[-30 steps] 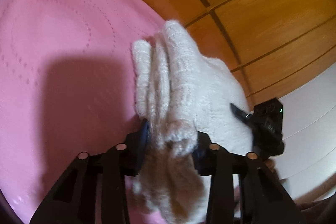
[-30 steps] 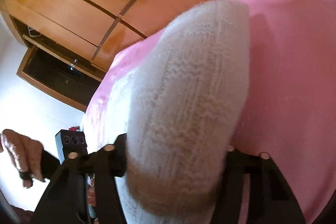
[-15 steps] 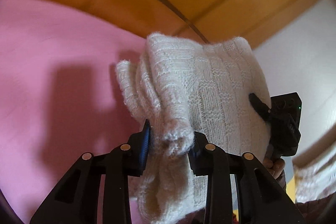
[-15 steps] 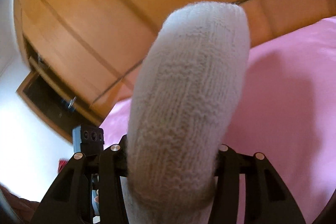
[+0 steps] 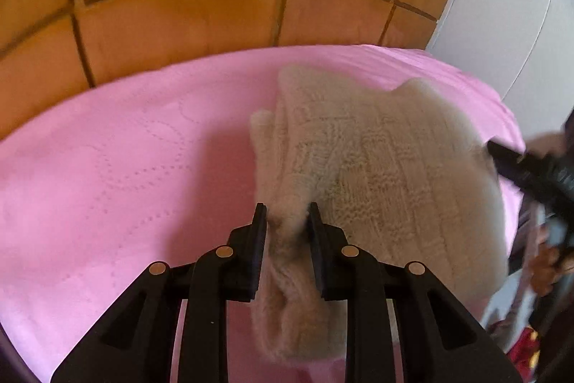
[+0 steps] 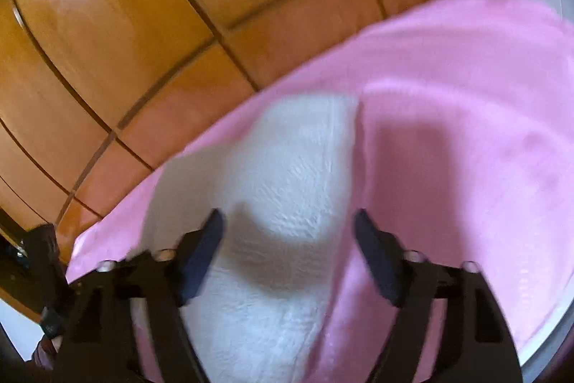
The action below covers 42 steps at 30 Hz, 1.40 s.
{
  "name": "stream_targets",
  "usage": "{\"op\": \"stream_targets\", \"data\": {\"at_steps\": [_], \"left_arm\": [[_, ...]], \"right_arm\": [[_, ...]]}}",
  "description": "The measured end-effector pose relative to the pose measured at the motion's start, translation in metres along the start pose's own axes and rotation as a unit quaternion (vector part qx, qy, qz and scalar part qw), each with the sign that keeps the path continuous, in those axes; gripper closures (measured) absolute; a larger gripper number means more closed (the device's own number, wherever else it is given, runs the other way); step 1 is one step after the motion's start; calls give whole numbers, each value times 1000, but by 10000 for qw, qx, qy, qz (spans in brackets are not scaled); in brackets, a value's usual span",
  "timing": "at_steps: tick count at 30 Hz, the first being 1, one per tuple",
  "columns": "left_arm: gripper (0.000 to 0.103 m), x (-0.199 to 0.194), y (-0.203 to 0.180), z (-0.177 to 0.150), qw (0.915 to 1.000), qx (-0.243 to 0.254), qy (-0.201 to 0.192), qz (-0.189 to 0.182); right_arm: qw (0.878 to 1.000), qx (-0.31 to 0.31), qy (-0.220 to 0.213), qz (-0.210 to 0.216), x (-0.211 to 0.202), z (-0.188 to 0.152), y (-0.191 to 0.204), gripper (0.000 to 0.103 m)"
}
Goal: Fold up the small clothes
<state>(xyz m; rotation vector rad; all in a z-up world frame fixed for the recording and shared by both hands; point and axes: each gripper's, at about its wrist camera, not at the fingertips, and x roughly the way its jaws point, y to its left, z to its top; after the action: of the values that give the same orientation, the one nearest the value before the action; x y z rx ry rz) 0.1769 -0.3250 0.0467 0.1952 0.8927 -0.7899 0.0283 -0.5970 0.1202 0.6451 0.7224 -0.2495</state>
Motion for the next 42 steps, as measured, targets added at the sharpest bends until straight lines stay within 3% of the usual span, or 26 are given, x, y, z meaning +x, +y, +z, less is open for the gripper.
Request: {"op": "stream_targets", "data": {"at_steps": [3, 5, 8, 12, 14, 16, 19, 26, 28, 38, 40, 42], "left_arm": [[81, 6, 2, -8, 9999, -121, 24, 96], [81, -1, 13, -20, 9997, -190, 30, 151], [81, 4, 12, -20, 9996, -172, 23, 241], [80, -17, 13, -18, 9991, -254, -83, 332], [71, -29, 15, -19, 9985, -359, -152, 379], [55, -43, 15, -22, 9972, -435, -324, 520], [47, -63, 15, -26, 9957, -442, -544, 603], [45, -99, 15, -38, 9915, -550, -891, 769], [36, -106, 16, -41, 9906, -572, -952, 804], [35, -127, 24, -59, 9857, -775, -1082, 1038], [27, -128, 26, -62, 9851, -799, -1086, 1069], [27, -131, 27, -66, 9840, -824, -1109, 1127]], "right_arm": [[9982, -559, -155, -130, -17, 0, 28, 46], [9952, -901, 92, -370, -2, -1, 55, 47], [9860, -1168, 737, -935, 54, -23, 68, 46], [9903, -860, 449, -993, 39, -27, 76, 42], [9919, -823, 332, -912, 20, -29, 73, 38], [9912, -808, 220, -1029, 6, -35, 80, 35], [9919, -682, 114, -1062, -9, -41, 88, 29], [9860, -517, -124, -1580, -34, -68, 104, 14], [9841, -504, -218, -1689, -39, -74, 108, 11], [9747, -944, -630, -1926, -52, -101, 139, 5], [9736, -1002, -628, -1953, -50, -106, 142, 5], [9716, -1014, -665, -2030, -49, -110, 143, 5]]}}
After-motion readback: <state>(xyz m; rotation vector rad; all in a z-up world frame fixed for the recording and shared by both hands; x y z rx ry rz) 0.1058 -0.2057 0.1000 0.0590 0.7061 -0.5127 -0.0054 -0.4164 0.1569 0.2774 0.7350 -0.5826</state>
